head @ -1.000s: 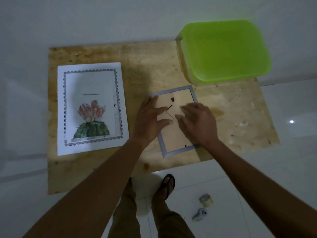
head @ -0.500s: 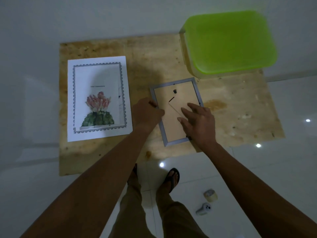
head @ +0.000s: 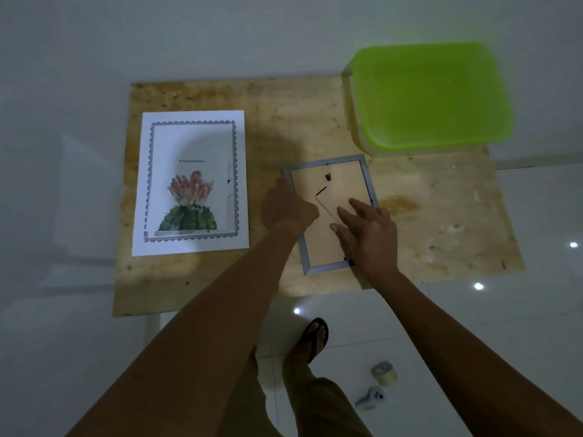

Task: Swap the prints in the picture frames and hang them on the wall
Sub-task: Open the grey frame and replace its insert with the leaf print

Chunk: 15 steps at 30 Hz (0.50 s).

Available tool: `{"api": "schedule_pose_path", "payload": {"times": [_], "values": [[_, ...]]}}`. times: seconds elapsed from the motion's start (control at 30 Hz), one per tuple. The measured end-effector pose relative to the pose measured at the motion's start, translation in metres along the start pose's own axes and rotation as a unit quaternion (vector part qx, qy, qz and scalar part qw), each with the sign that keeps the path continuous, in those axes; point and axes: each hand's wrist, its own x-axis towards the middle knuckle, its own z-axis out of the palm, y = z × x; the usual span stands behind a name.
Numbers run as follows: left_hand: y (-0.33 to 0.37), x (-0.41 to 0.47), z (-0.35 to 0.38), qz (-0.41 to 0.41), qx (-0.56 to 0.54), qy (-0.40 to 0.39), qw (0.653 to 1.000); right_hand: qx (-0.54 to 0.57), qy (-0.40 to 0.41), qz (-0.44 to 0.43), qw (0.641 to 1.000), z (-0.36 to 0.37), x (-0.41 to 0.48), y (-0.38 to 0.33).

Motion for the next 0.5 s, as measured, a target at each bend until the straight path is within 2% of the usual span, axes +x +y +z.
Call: {"api": "schedule_pose_path", "payload": {"times": [0.2, 0.5], "values": [[0.004, -0.002, 0.003, 0.005, 0.020, 0.019, 1.000, -0.006, 0.005, -0.004, 1.000, -0.001, -0.001, -0.001], [-0.013, 0.004, -0.013, 0.023, -0.074, -0.037, 0.996, -0.015, 0.001, -0.005, 1.000, -0.001, -0.002, -0.002]]}}
